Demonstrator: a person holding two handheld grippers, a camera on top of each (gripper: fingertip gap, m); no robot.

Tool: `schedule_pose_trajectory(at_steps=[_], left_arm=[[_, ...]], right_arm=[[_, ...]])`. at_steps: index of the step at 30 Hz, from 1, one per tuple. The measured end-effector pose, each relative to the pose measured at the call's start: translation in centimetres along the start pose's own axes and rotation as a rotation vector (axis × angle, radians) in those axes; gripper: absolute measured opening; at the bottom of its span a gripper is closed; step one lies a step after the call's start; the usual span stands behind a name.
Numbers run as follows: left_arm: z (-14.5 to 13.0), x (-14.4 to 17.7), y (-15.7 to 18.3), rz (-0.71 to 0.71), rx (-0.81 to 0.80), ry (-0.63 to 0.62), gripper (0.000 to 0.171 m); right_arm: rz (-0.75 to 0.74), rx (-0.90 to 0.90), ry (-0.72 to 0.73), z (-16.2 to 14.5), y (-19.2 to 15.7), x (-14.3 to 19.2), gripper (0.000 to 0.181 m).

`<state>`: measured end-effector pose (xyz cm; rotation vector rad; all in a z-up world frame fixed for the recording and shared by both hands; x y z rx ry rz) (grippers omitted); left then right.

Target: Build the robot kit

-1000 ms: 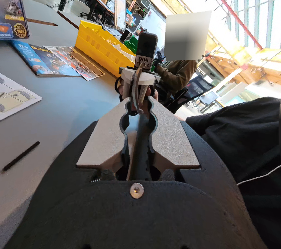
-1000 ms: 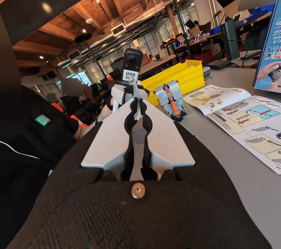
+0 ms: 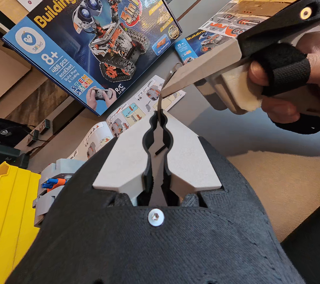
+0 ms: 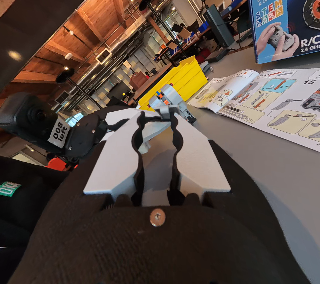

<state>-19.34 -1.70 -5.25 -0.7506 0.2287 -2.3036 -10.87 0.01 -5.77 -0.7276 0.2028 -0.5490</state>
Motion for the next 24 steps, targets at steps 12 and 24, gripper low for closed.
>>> schedule_pose_trajectory(at_steps=[12, 24], left_arm=[[-0.36, 0.22, -0.23, 0.025, 0.001, 0.021, 0.0], [-0.38, 0.23, 0.03, -0.033, 0.058, 0.067, 0.001]], right_arm=[[-0.067, 0.002, -0.011, -0.39, 0.59, -0.4, 0.046], [-0.052, 0.005, -0.006, -0.64, 0.36, -0.86, 0.037]])
Point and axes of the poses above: each gripper's, where its closed fingertips meet, x back along the fingers, z out of its top, y = z × x across the jaws, the point moved 6 cm from there along x, back along the fingers, and after that the axes turned 11 degrees about -z, right-handed, at the moved point
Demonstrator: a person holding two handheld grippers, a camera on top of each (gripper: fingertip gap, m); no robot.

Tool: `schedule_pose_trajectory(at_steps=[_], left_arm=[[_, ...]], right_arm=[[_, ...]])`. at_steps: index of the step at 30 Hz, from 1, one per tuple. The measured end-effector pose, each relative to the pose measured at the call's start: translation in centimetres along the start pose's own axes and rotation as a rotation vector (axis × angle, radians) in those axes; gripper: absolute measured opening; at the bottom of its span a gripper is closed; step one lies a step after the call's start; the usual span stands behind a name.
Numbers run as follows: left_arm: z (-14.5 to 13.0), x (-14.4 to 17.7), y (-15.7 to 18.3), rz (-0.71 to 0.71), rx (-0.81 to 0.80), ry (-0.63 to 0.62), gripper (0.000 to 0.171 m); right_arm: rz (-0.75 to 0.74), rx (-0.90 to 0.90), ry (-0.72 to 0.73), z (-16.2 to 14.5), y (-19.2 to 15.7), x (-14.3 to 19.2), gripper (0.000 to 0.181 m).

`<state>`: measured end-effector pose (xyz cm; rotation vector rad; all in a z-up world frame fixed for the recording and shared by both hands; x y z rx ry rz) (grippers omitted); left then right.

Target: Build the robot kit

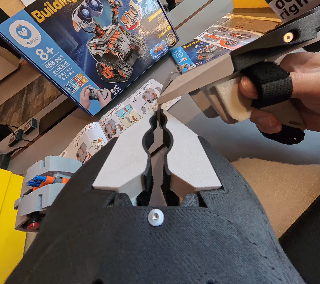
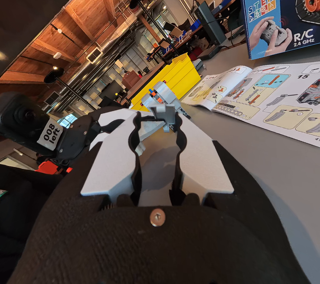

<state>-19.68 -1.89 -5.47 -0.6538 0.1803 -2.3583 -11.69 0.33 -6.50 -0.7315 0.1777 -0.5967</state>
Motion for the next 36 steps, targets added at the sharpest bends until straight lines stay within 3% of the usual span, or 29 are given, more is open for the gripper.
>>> schedule_pose_trajectory(at_steps=[3, 7, 10, 12, 17, 23, 36], left_arm=[[0.1, 0.0, 0.3, -0.014, -0.022, 0.01, 0.001], [0.3, 0.1, 0.7, -0.046, -0.022, 0.053, 0.005], [0.3, 0.3, 1.1, -0.118, 0.048, 0.108, 0.034], [-0.1, 0.5, 1.1, -0.194, 0.115, 0.147, 0.039], [-0.6, 0.6, 1.3, -0.444, 0.315, 0.221, 0.03], [-0.5, 0.7, 2.0, -0.617, 0.42, 0.284, 0.021], [-1.2, -0.2, 1.8, -0.683, 0.518, 0.269, 0.016]], right_arm=[[-0.035, 0.013, 0.007, 0.1, 0.4, 0.2, 0.023], [-0.012, -0.028, 0.025, 0.6, 0.7, 0.6, 0.022], [0.026, -0.109, 0.088, 2.1, 1.4, 1.8, 0.022], [0.067, -0.192, 0.145, 3.2, 2.1, 3.1, 0.022], [0.201, -0.4, 0.246, 5.1, 3.2, 5.4, 0.022], [0.18, -0.39, 0.273, 5.7, 3.8, 6.1, 0.022], [0.16, -0.493, 0.151, 3.0, 4.3, 3.7, 0.022]])
Point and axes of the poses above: each gripper's, where its closed fingertips meet, x back along the fingers, z out of its top, y = z × x across the jaws, the point moved 6 cm from there along x, back along the fingers, and after that the axes turned 11 degrees about -z, right-handed, at the moved point
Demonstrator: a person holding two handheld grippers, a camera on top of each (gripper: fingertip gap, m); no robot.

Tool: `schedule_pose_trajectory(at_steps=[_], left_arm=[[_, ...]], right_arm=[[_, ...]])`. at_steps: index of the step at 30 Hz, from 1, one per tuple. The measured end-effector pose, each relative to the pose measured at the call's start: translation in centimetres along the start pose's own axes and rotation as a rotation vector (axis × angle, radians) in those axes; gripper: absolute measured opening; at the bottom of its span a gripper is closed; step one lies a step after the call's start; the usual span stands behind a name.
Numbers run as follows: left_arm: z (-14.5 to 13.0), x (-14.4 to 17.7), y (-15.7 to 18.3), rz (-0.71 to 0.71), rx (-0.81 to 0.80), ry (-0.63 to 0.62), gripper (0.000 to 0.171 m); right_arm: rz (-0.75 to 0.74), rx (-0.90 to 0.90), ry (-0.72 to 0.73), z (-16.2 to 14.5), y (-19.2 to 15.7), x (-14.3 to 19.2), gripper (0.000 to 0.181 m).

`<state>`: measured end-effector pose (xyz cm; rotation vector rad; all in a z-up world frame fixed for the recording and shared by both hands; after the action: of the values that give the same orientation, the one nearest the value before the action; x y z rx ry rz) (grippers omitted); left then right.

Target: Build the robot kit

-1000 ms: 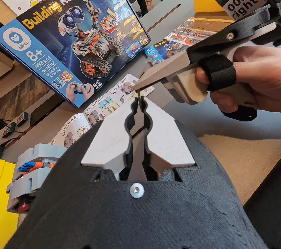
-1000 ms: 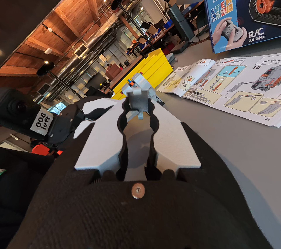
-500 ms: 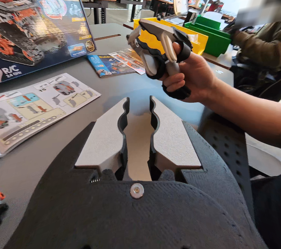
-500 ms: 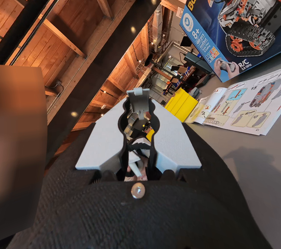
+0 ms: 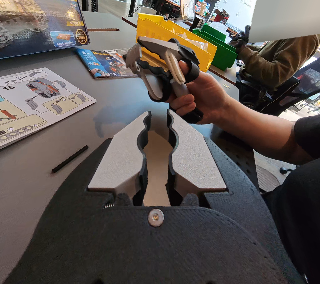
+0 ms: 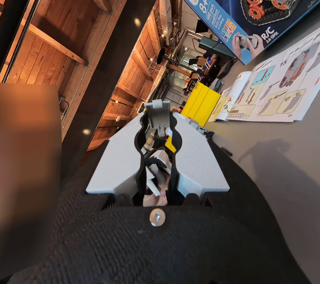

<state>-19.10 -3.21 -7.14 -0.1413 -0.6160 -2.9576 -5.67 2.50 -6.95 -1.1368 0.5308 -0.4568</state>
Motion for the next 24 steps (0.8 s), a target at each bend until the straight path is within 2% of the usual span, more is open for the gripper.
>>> schedule_pose_trajectory(at_steps=[7, 12, 17, 24], left_arm=[[0.4, 0.3, -0.5, -0.027, 0.051, 0.052, 0.016], [0.3, -0.2, -0.5, -0.045, 0.073, 0.03, 0.027], [0.5, -0.2, -0.9, -0.041, 0.091, 0.048, 0.032], [1.0, 0.0, -0.7, -0.12, 0.152, 0.099, 0.032]], right_arm=[[0.028, -0.062, -0.044, -1.0, 0.1, -0.6, 0.022], [0.041, -0.077, -0.082, -1.5, 0.2, -0.9, 0.022], [0.056, -0.081, -0.101, -1.8, 0.1, -1.1, 0.022], [0.119, -0.039, -0.161, -2.8, -0.8, -1.7, 0.022]])
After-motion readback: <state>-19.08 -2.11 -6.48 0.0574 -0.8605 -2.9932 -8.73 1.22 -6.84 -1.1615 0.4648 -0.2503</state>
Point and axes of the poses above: each gripper's, where its closed fingertips meet, x back along the fingers, z out of its top, y = z × x across the jaws, the point moved 6 cm from there along x, back along the fingers, and after that the axes turned 11 degrees about -z, right-handed, at the moved point
